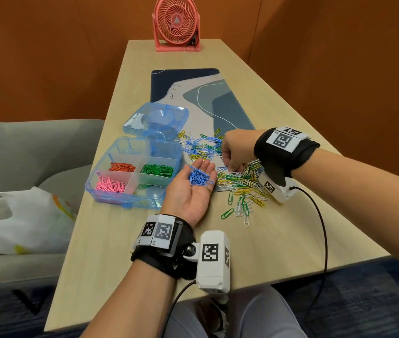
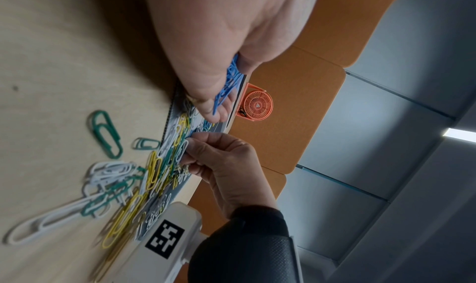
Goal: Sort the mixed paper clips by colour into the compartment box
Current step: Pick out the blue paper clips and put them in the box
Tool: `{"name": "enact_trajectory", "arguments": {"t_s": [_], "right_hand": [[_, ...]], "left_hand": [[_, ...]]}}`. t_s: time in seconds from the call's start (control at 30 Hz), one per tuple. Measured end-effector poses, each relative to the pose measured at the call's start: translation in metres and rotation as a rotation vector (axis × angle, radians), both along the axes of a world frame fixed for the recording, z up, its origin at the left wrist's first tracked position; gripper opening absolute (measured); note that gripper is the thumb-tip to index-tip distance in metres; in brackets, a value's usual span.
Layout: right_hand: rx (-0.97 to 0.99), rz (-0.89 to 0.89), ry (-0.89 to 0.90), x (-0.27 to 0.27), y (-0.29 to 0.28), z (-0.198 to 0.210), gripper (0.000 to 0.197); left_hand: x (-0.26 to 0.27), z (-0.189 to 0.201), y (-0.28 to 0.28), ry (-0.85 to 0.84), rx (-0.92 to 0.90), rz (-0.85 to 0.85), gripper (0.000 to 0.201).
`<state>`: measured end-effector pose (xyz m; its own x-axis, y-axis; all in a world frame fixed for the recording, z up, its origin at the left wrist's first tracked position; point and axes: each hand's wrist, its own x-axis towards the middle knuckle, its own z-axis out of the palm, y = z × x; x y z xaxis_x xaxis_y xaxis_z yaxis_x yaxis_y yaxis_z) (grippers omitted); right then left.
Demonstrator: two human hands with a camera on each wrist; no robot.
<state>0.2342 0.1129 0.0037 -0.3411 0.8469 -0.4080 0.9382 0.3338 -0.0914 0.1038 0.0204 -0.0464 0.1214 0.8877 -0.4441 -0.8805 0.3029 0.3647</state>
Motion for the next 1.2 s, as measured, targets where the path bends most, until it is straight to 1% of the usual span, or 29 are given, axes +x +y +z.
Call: {"name": "enact_trajectory", "arguments": {"t_s": [0.07, 0.23, 0.3, 0.43, 0.6, 0.67, 0.77, 0.83, 0.97, 1.03, 1.13, 1.2], "right_hand": [[0.003, 0.014, -0.038, -0.003, -0.001, 0.001, 0.006], [0.027, 0.05, -0.102, -0.005, -0.004, 0.001, 0.019], [0.034, 0.044, -0.086, -0.003, -0.005, 0.001, 0.019], [0.04, 0.028, -0.05, -0.002, -0.01, 0.001, 0.011], [0.099, 0.037, -0.033, -0.007, -0.013, -0.001, 0.005], [0.096, 0.031, -0.024, -0.008, -0.013, -0.002, 0.007], [0.084, 0.021, 0.003, -0.005, -0.011, -0.003, 0.017], [0.086, -0.011, 0.06, -0.001, -0.009, 0.001, 0.016], [0.094, -0.092, 0.268, 0.009, -0.006, 0.02, 0.008], [0.066, -0.105, 0.375, 0.008, -0.009, 0.031, 0.009], [-0.021, -0.064, 0.51, -0.005, -0.021, 0.041, 0.009], [-0.097, -0.021, 0.538, -0.016, -0.029, 0.043, 0.006]], "left_hand": [[0.0, 0.0, 0.0, -0.001, 0.0, -0.002, 0.04], [0.0, 0.001, 0.0, -0.002, 0.0, -0.003, 0.04], [0.0, 0.001, 0.0, -0.003, -0.001, -0.002, 0.04], [0.0, 0.0, 0.0, -0.01, -0.002, 0.003, 0.041], [0.0, 0.001, -0.001, -0.009, -0.003, 0.003, 0.04], [0.0, 0.001, 0.0, -0.01, -0.002, 0.003, 0.04], [-0.001, 0.001, -0.001, -0.02, 0.002, 0.005, 0.04], [0.0, 0.0, 0.0, -0.023, 0.006, 0.007, 0.04], [-0.001, 0.0, 0.0, -0.026, 0.007, 0.002, 0.038], [-0.001, 0.001, 0.0, -0.027, 0.006, -0.01, 0.038], [-0.002, -0.001, 0.001, -0.051, 0.015, -0.028, 0.037], [-0.002, 0.0, 0.0, -0.09, 0.028, -0.029, 0.035]]}}
